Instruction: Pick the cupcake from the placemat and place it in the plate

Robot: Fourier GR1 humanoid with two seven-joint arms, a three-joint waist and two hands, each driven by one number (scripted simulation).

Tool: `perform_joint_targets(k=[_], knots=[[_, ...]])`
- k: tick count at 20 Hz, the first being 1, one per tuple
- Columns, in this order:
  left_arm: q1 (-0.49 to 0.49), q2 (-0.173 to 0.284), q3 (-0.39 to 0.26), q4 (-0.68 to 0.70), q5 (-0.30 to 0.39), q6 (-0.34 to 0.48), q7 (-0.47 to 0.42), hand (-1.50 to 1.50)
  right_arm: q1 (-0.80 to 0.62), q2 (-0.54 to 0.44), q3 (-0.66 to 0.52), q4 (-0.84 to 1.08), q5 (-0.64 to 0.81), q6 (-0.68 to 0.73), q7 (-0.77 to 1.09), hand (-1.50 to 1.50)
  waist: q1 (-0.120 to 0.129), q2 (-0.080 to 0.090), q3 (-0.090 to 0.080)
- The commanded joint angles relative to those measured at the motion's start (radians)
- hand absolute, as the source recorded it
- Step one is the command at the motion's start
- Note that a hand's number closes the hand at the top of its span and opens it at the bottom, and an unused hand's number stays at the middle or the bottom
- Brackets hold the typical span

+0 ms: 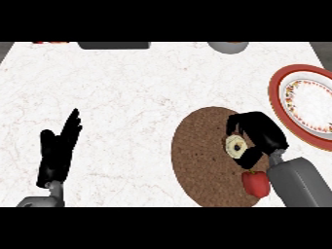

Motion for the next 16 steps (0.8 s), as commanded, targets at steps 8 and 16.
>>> perform_joint_targets(k=[8, 16], knots=[[0.093, 0.008, -0.003, -0.046, 0.002, -0.025, -0.054, 0.00, 0.073, -0.214, -0.239, -0.223, -0.174, -0.062, -0.323, 1.50, 0.001, -0.004, -0.001], [-0.029, -0.041, -0.004, 0.049, -0.029, 0.023, -0.025, 0.00, 0.034, -0.246, -0.460, -0.249, -0.253, -0.089, -0.197, 1.50, 0.002, 0.001, -0.001]])
